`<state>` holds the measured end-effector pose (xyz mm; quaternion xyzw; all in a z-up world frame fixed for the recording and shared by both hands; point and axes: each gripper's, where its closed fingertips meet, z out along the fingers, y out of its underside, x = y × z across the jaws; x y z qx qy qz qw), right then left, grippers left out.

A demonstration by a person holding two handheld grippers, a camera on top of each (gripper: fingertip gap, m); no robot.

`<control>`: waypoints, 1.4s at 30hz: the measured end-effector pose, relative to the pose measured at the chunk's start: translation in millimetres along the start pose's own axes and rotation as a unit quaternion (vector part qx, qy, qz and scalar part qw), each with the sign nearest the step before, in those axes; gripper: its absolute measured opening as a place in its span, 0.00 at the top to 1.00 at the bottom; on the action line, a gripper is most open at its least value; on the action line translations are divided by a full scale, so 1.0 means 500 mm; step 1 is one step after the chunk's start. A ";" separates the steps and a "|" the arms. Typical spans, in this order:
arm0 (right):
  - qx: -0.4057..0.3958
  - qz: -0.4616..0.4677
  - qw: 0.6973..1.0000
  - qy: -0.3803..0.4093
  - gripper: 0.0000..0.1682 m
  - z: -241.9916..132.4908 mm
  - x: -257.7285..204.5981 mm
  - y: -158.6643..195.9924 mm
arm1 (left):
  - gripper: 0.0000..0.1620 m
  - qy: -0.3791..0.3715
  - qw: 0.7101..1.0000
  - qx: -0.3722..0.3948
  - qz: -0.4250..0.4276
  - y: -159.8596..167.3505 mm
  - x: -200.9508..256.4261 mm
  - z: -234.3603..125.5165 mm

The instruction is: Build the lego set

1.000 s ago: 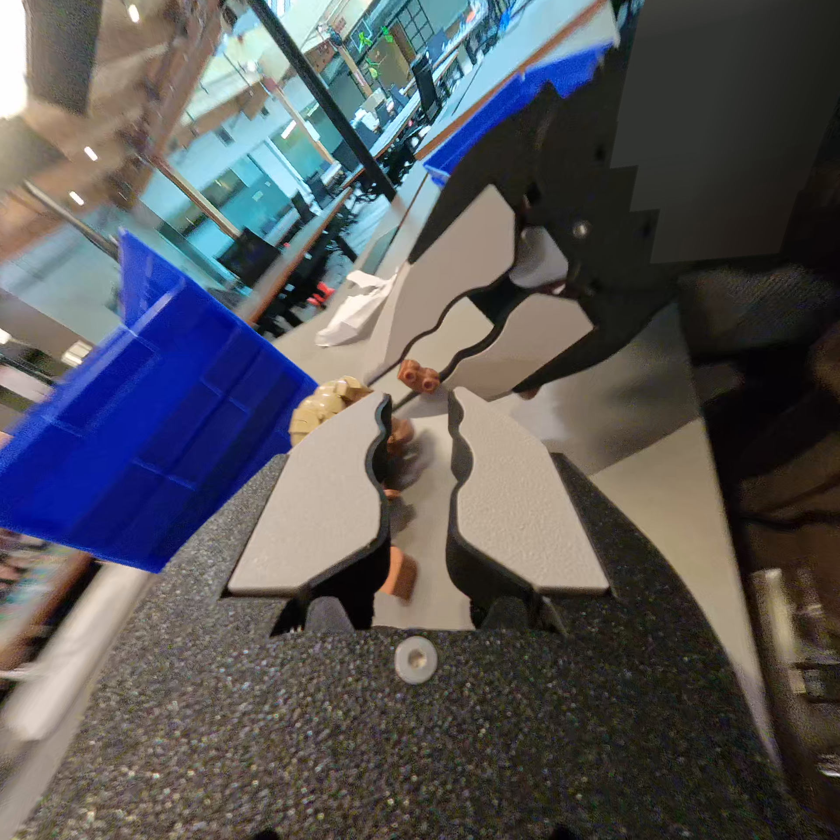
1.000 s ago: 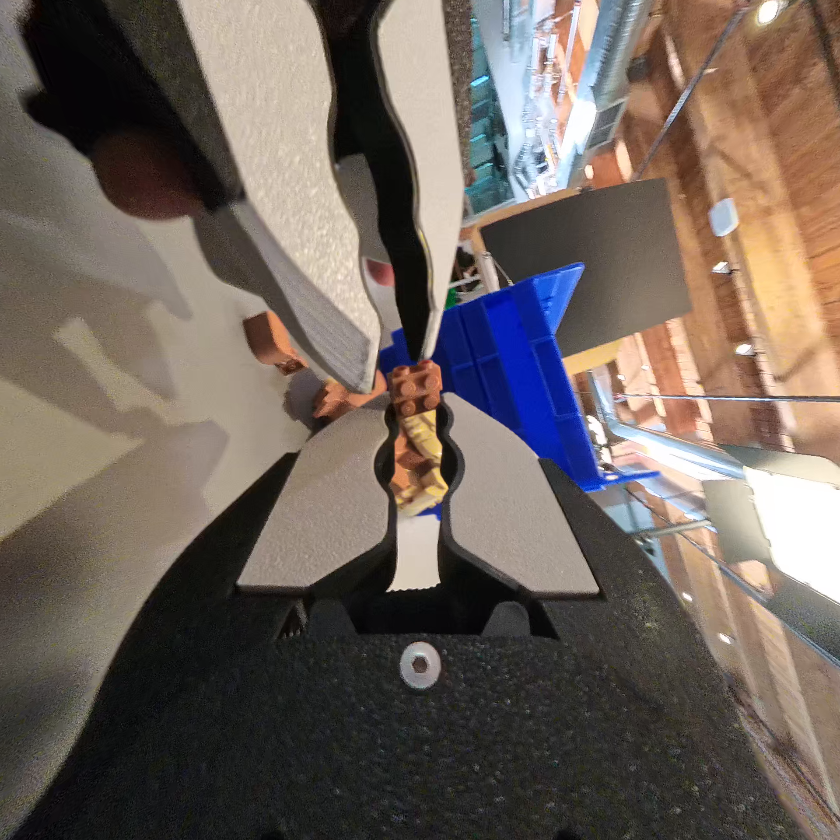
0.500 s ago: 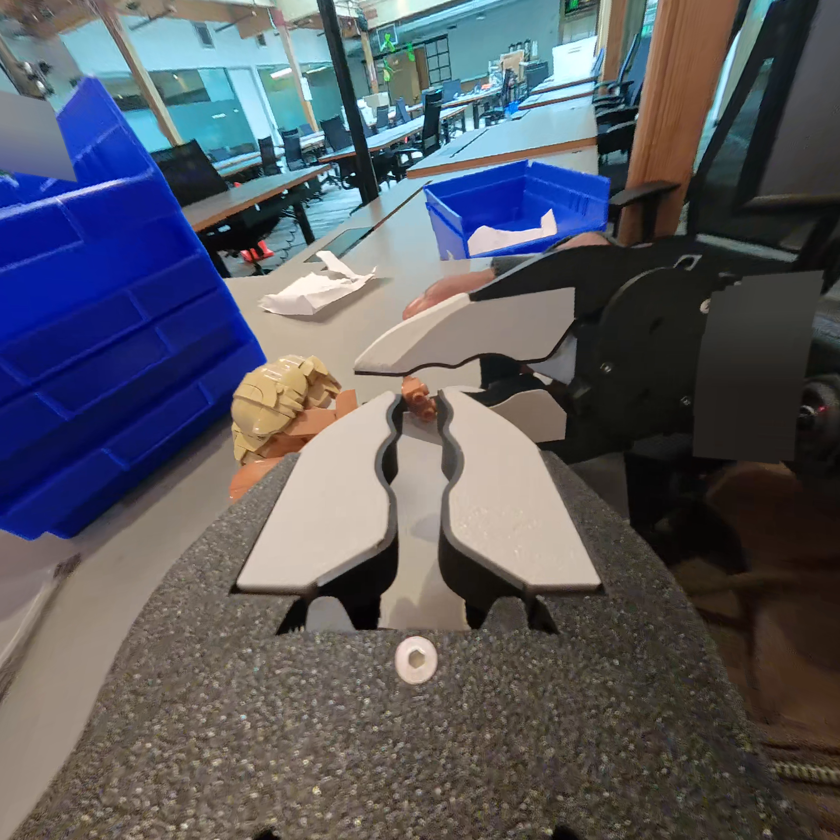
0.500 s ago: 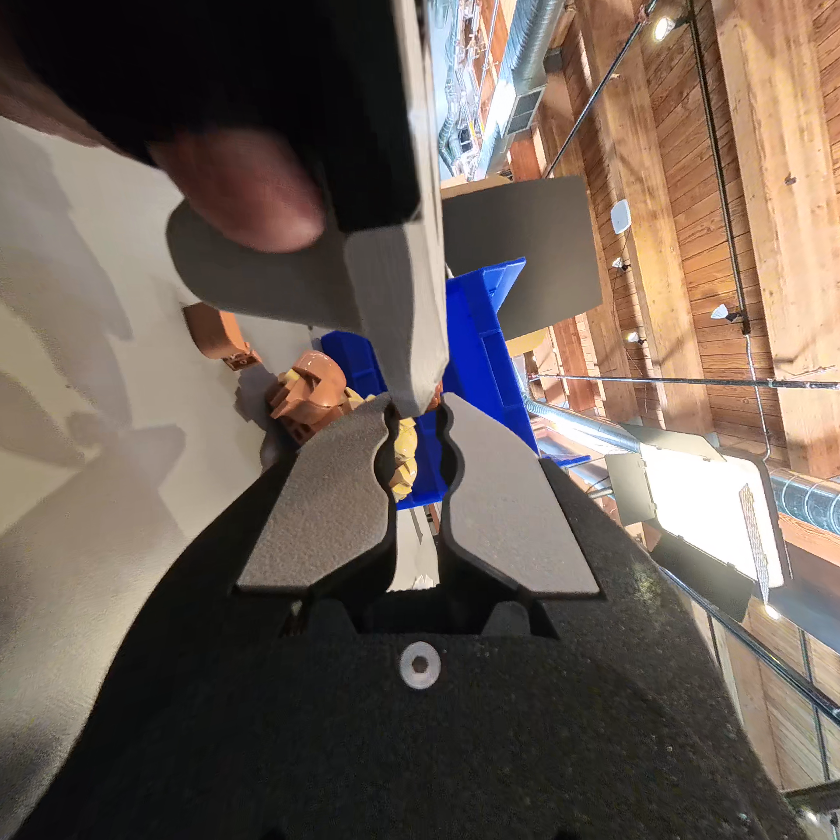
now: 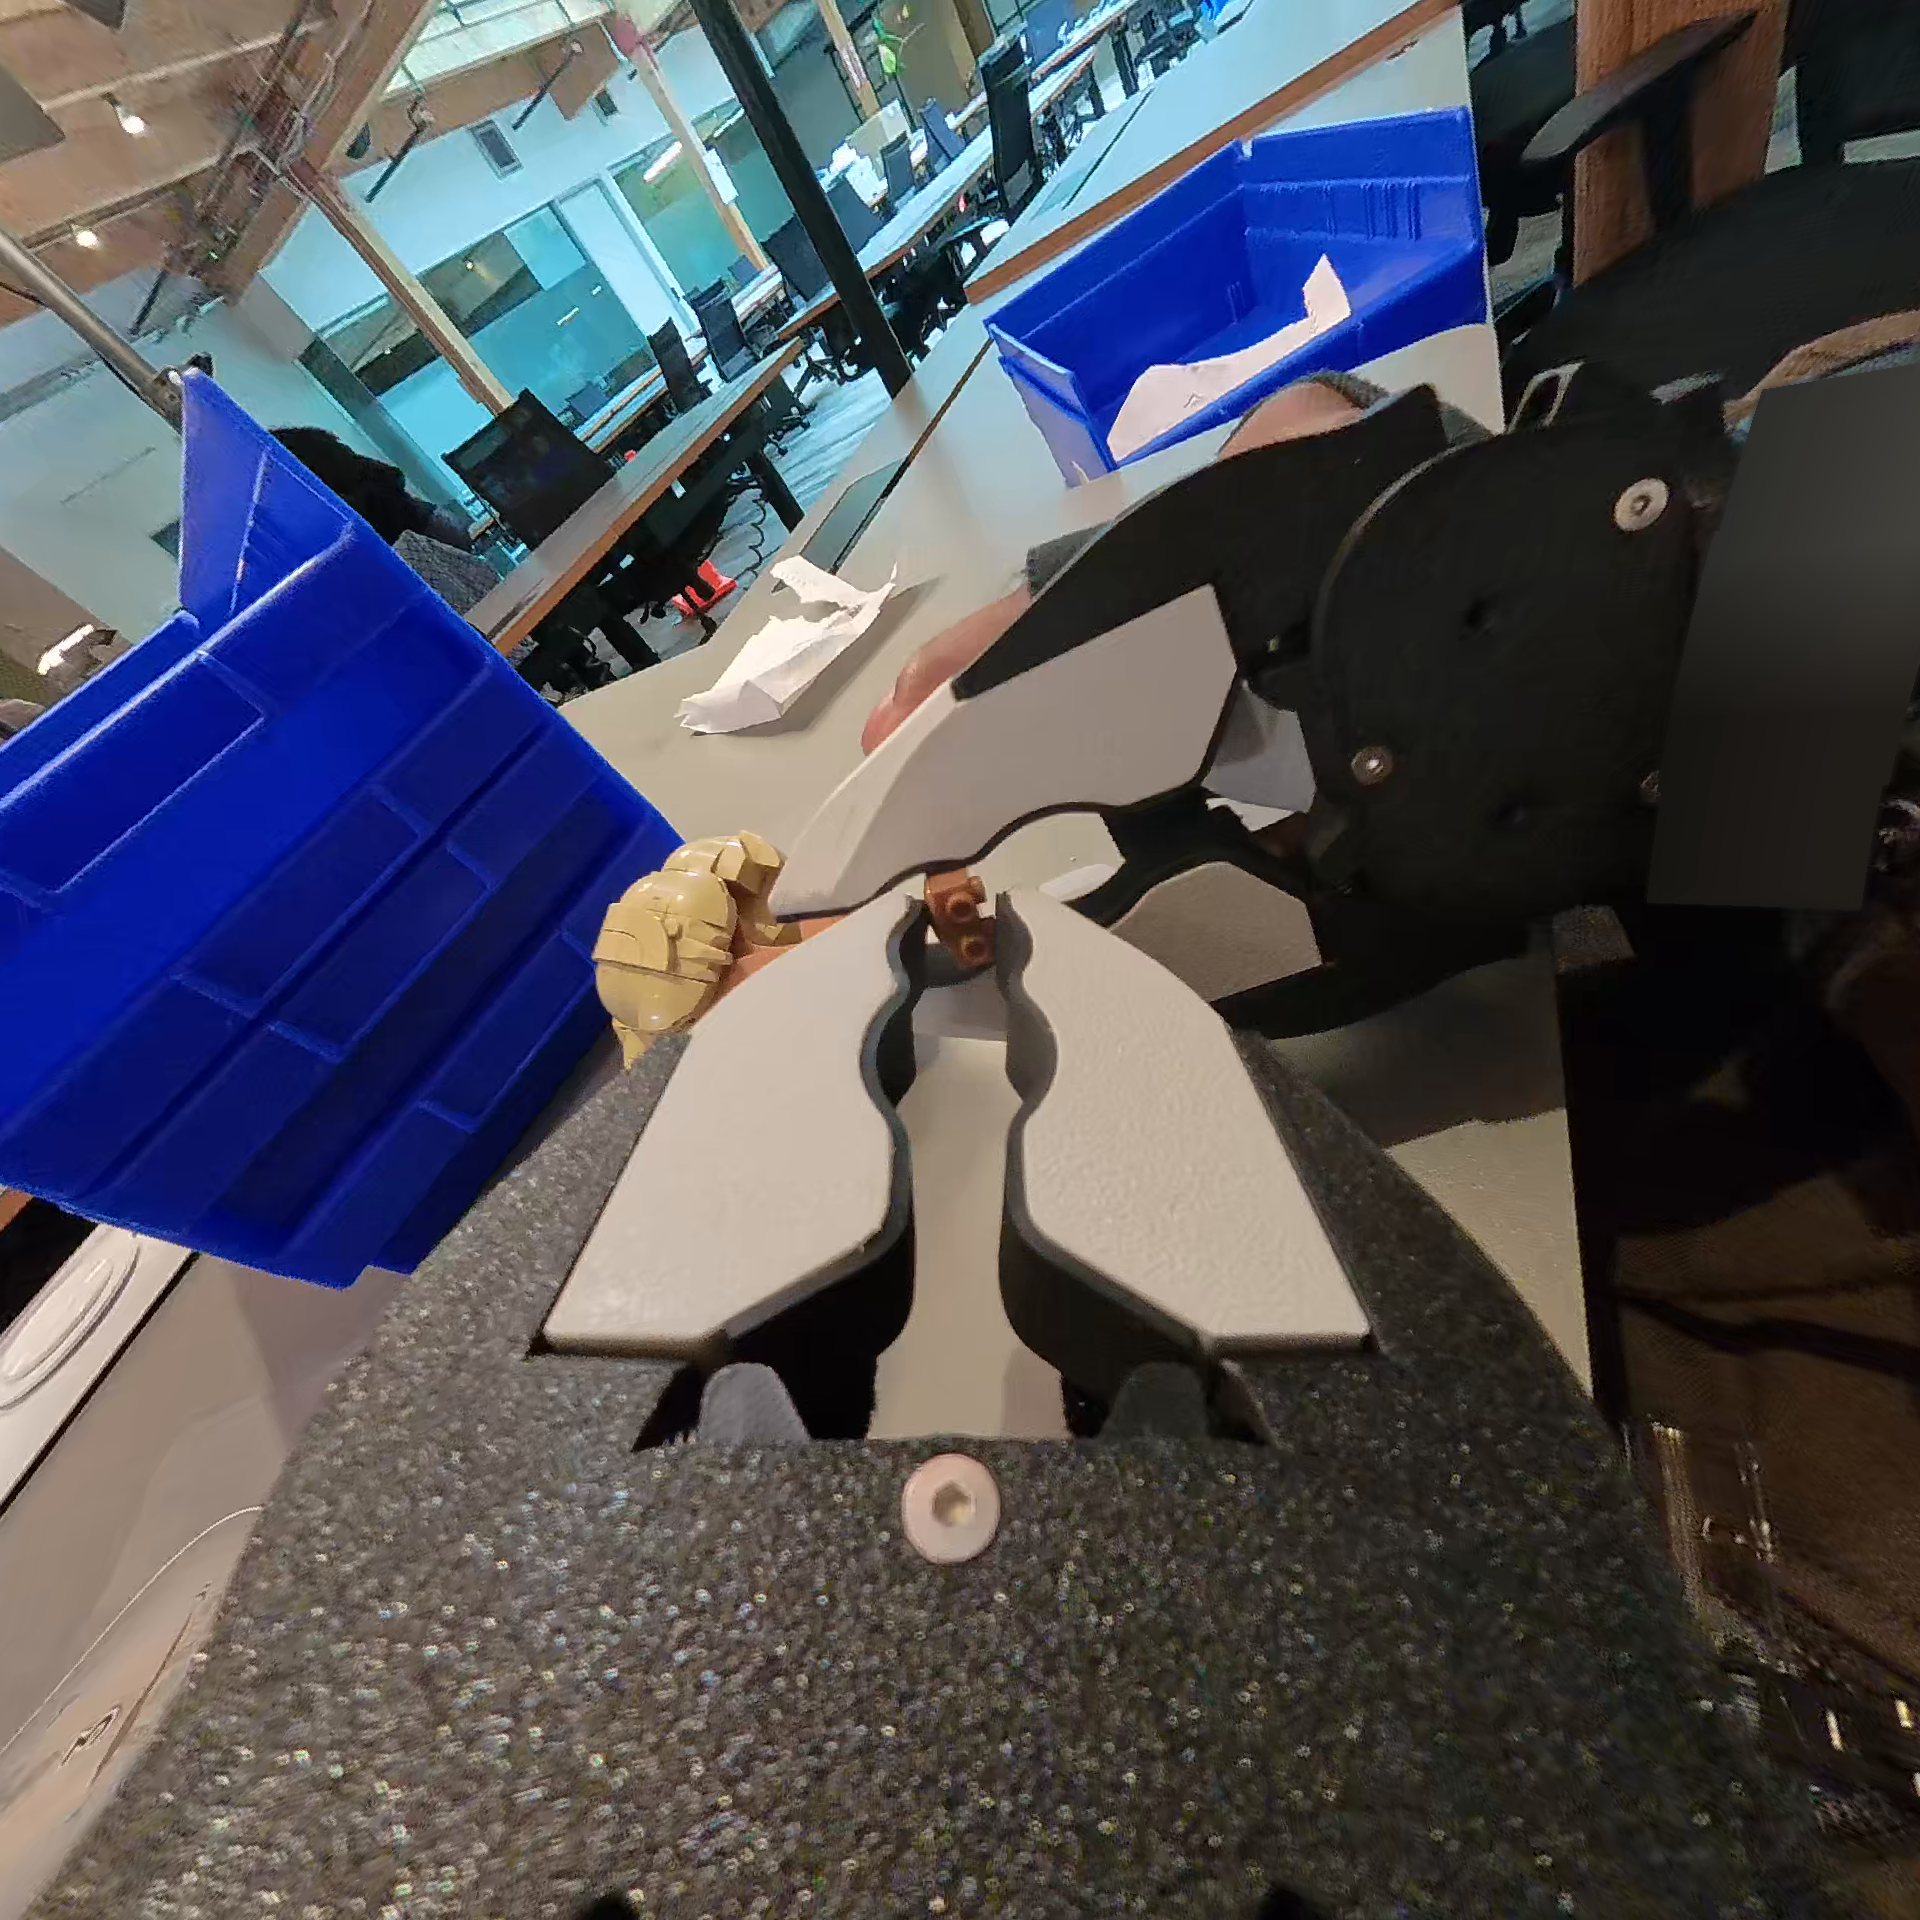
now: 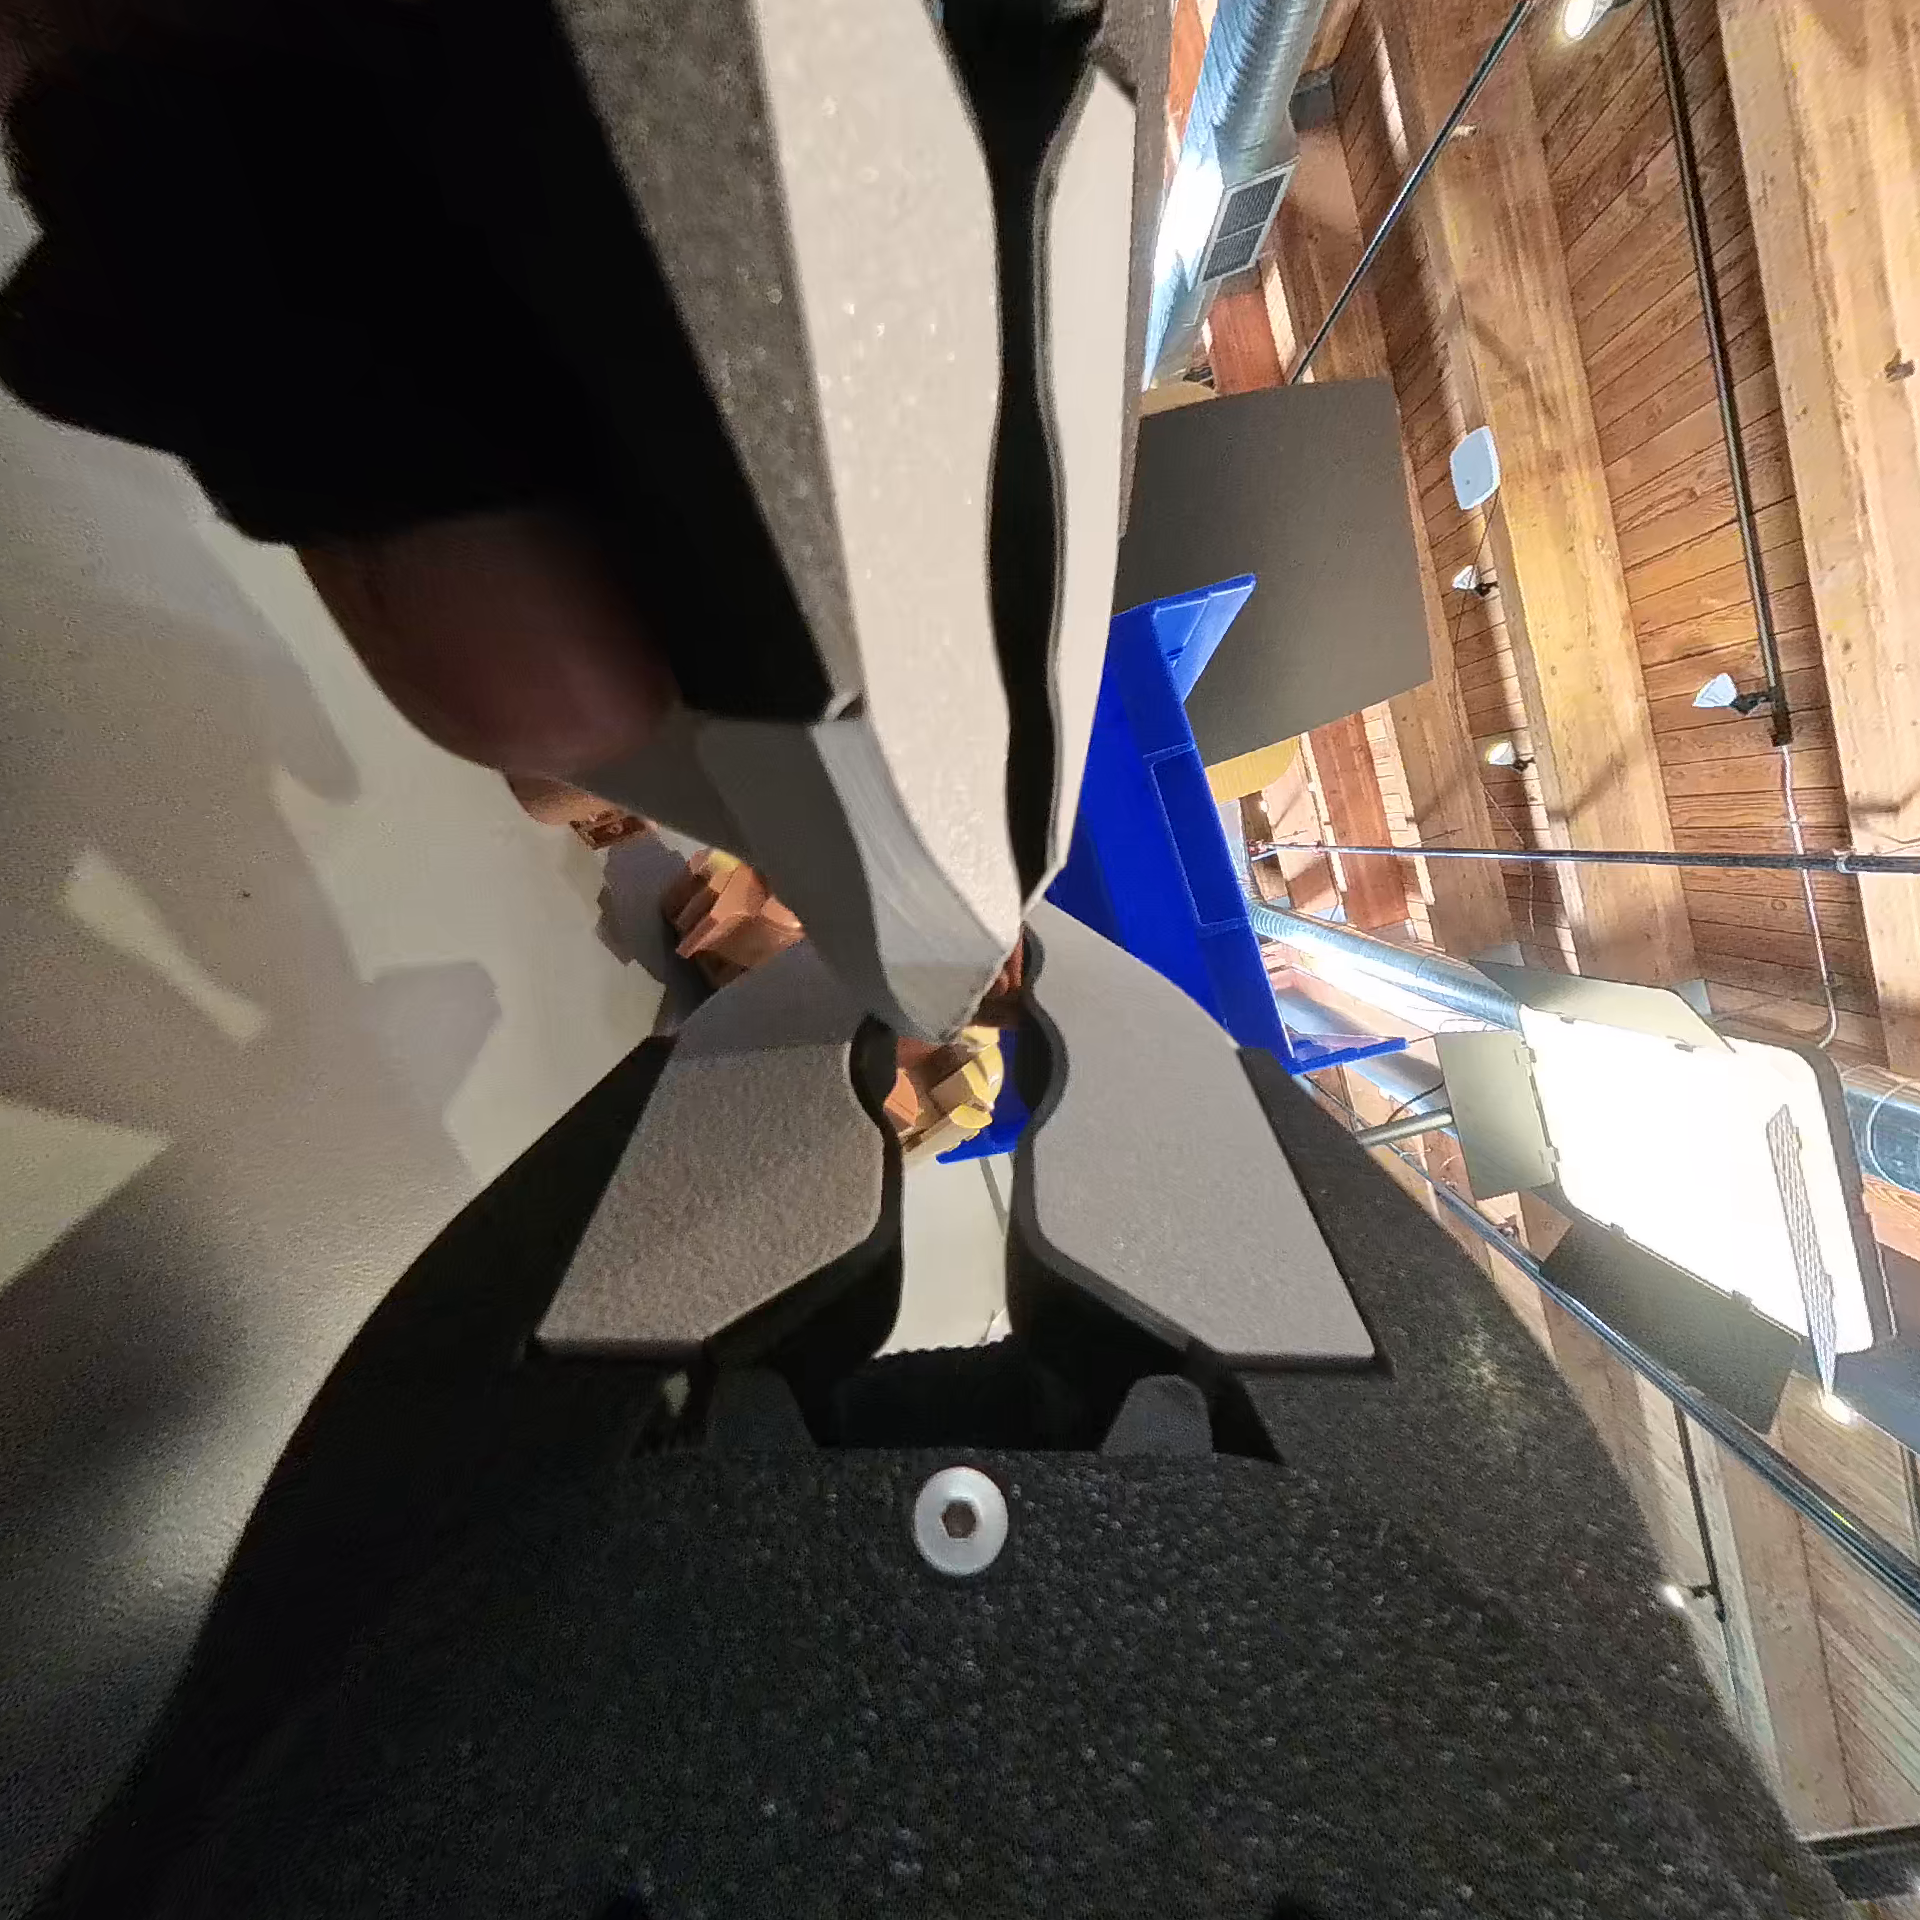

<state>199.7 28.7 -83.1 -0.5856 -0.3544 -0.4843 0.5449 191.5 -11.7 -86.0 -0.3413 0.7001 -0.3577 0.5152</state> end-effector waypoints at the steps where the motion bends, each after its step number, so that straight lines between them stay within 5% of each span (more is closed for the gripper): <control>1: -0.001 -0.001 1.000 0.000 0.91 0.000 0.000 0.001 | 0.92 0.000 1.000 -0.001 0.000 0.001 0.001 0.001; 42: -0.058 0.001 0.998 0.006 0.92 0.004 -0.007 0.025 | 0.94 -0.081 0.996 -0.037 0.007 0.008 -0.007 0.014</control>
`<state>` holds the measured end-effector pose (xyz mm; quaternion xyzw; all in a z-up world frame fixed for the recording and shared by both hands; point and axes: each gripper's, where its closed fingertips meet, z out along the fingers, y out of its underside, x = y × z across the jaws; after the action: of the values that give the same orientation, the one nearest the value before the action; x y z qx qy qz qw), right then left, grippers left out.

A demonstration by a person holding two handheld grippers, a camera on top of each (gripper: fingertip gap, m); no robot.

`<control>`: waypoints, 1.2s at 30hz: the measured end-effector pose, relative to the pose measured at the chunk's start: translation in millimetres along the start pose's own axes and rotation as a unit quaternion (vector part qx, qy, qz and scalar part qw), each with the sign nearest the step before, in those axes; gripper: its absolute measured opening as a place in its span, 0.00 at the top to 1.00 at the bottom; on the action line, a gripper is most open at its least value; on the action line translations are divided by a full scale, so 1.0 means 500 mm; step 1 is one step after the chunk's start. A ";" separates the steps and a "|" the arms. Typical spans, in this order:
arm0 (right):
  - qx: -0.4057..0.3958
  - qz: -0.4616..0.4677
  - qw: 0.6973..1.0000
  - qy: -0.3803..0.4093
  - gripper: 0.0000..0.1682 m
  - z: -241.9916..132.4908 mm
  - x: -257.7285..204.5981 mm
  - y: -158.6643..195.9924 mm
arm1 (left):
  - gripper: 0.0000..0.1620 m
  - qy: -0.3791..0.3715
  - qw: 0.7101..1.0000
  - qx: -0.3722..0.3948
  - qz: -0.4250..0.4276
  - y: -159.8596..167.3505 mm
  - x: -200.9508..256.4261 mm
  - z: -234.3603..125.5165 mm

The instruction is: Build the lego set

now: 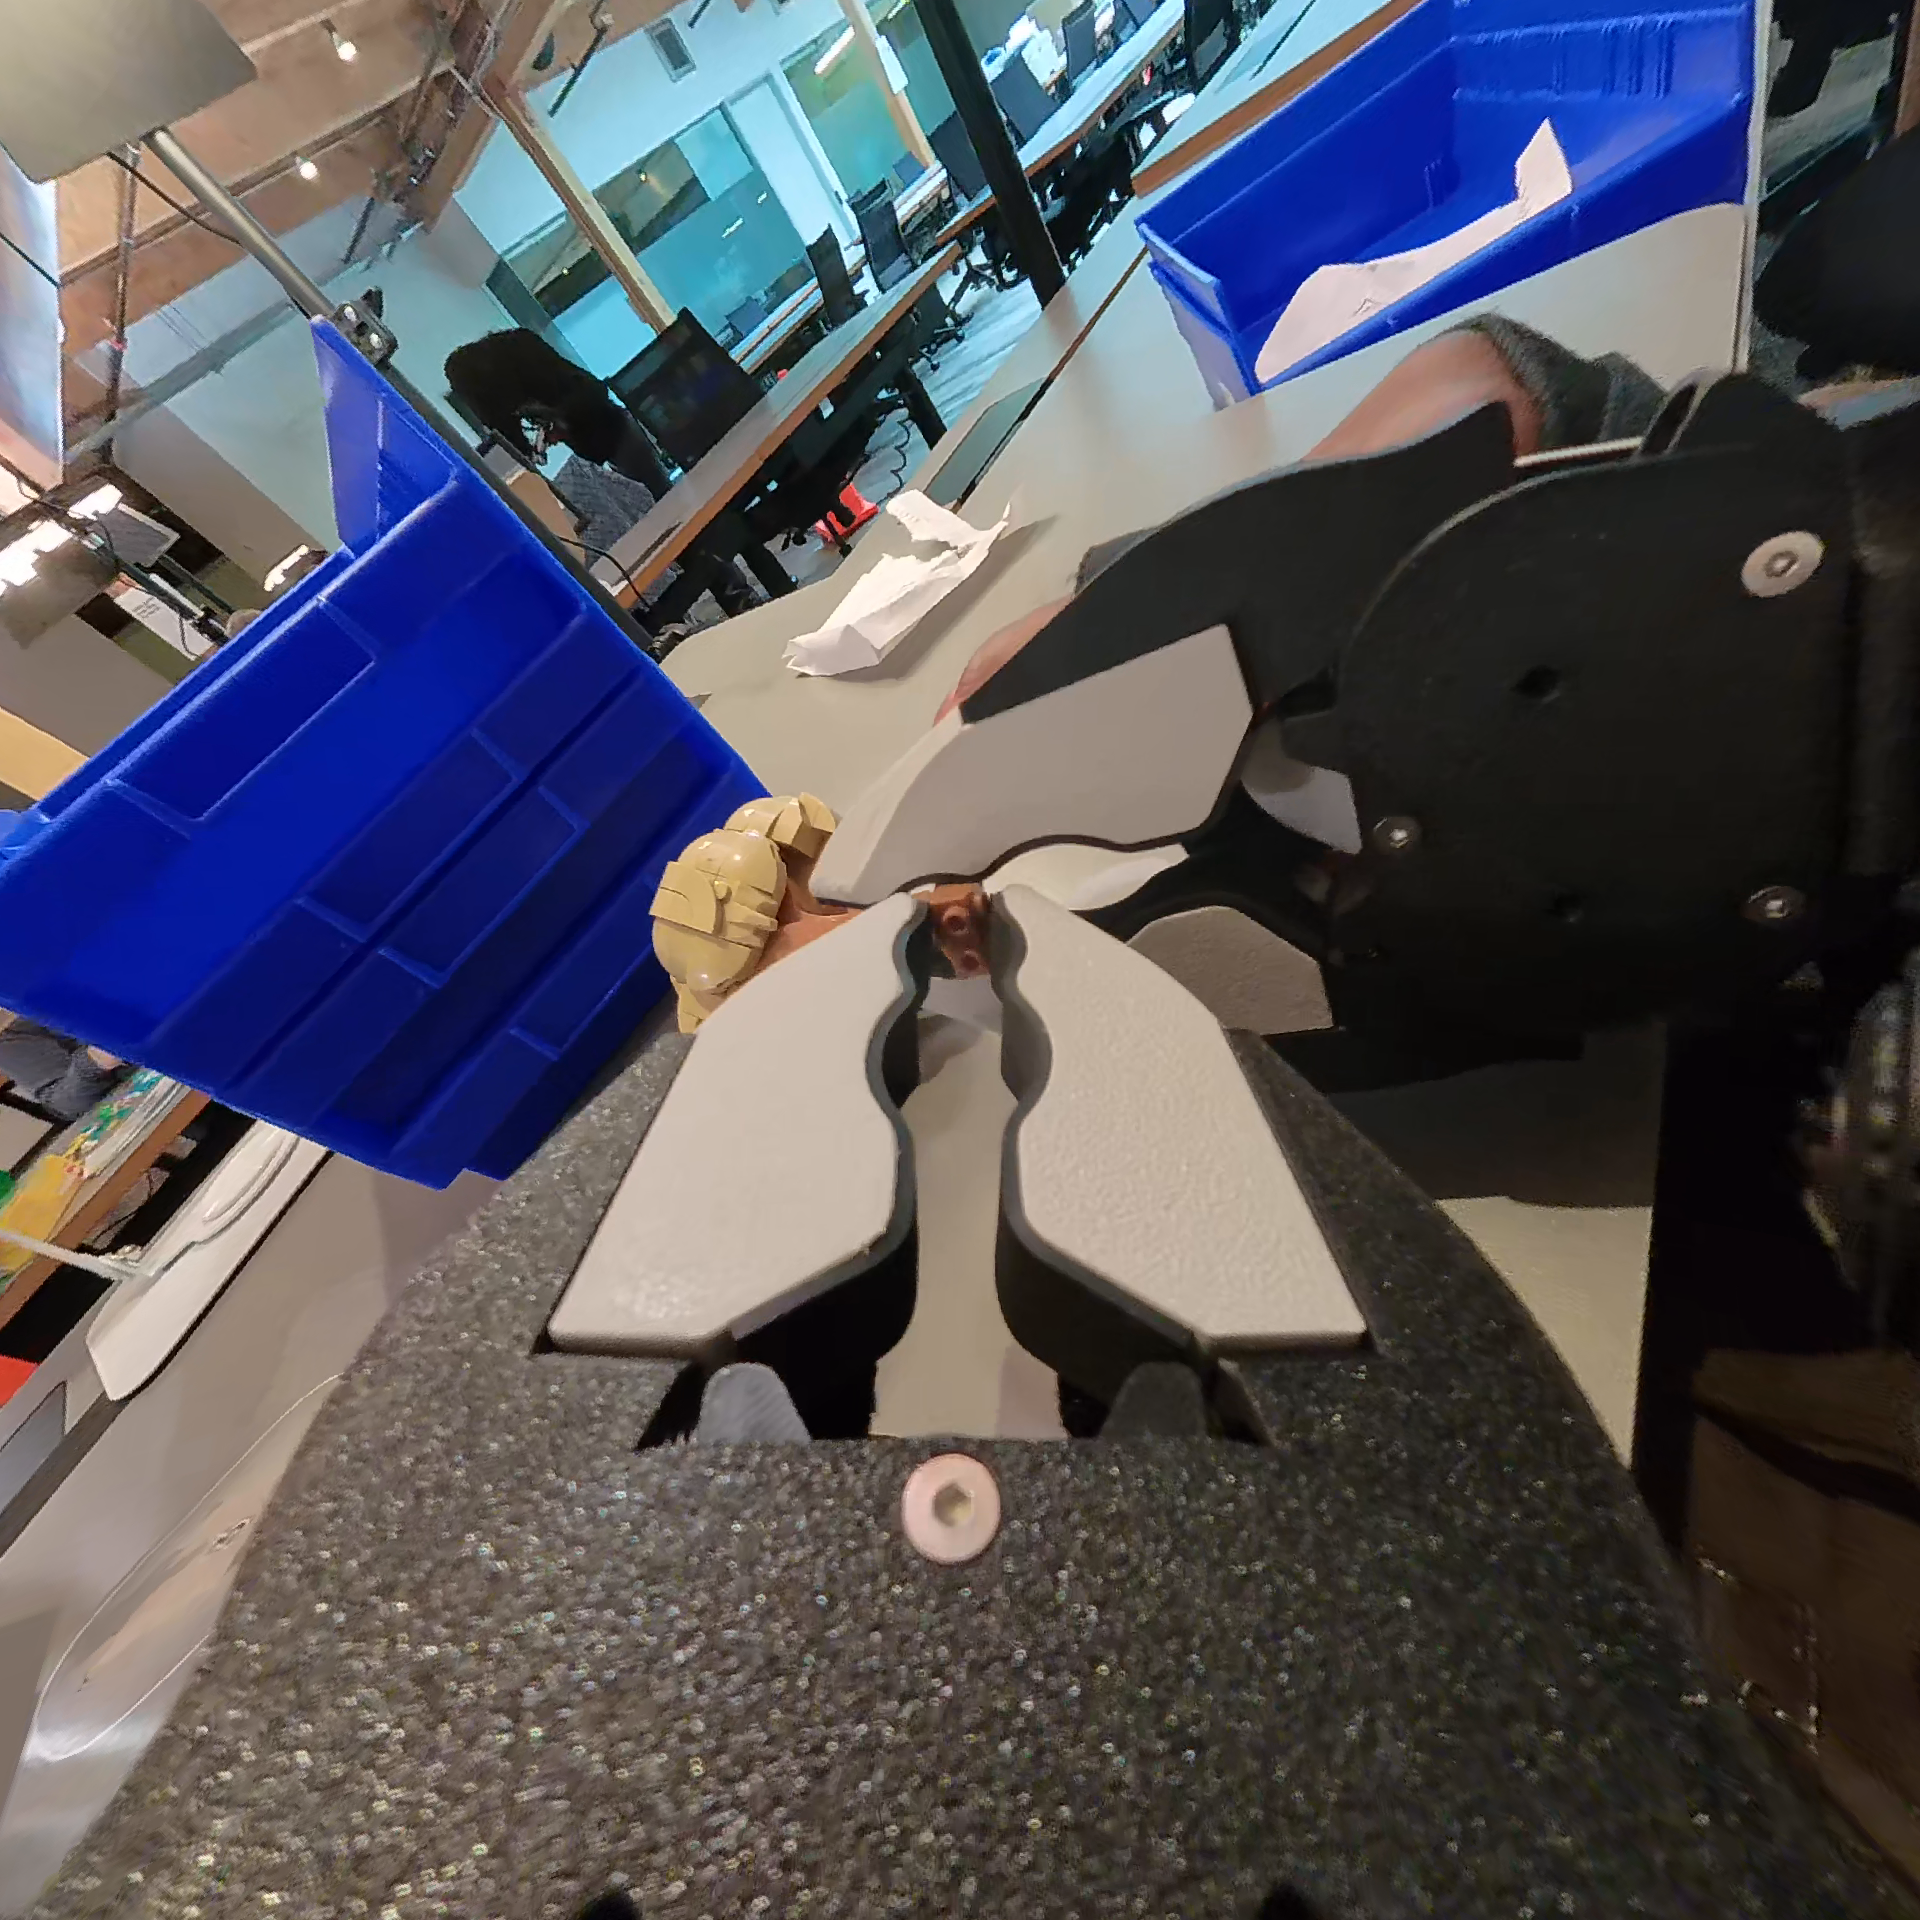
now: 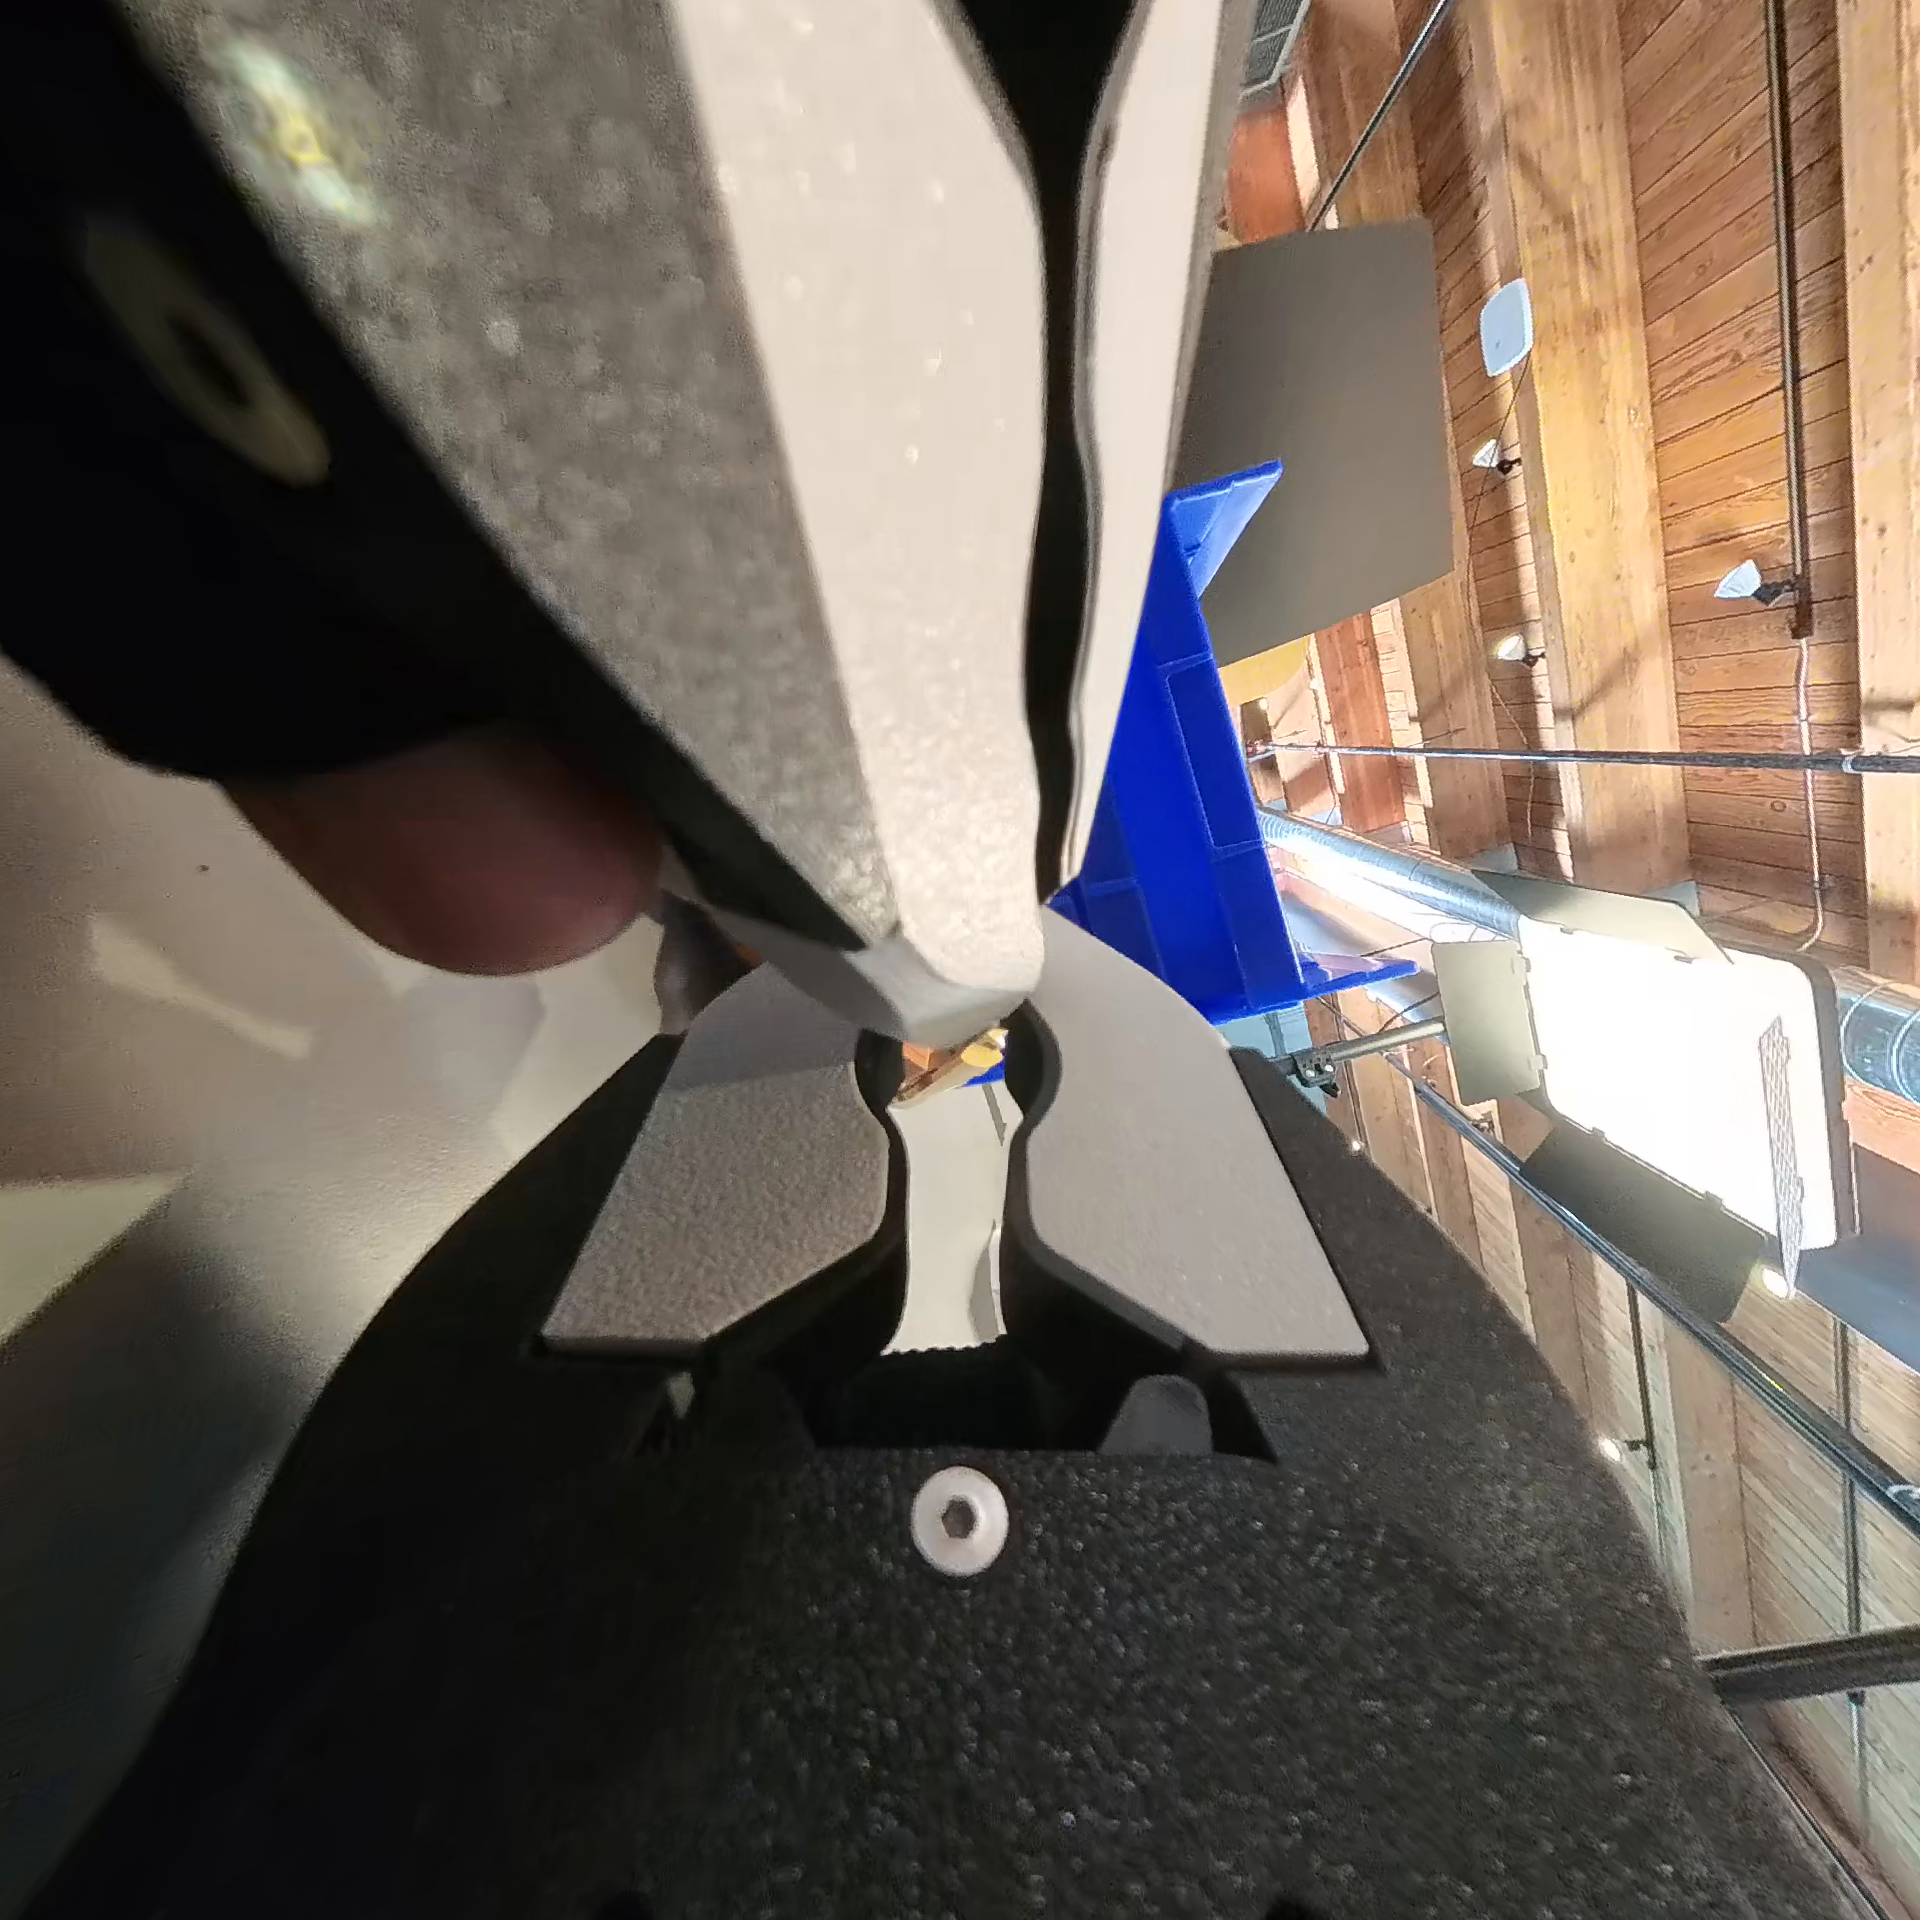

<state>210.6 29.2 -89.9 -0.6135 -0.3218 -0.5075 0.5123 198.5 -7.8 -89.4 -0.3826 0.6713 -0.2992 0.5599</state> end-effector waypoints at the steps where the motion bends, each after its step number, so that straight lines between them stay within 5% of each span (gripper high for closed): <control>1: 0.002 0.001 1.000 0.001 0.92 0.000 0.000 -0.001 | 0.94 -0.001 1.000 0.000 0.004 0.000 0.000 -0.001; 28: -0.005 0.012 1.000 -0.010 0.92 0.003 -0.003 -0.004 | 0.94 -0.032 0.999 0.008 0.040 -0.003 -0.003 -0.012; 36: -0.001 0.017 1.000 -0.017 0.92 -0.005 -0.005 -0.007 | 0.95 -0.028 0.994 0.015 0.107 -0.008 0.007 -0.017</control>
<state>206.0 27.9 -91.3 -0.6276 -0.3198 -0.4887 0.5148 190.6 -13.0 -86.4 -0.3084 0.6879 -0.2366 0.6129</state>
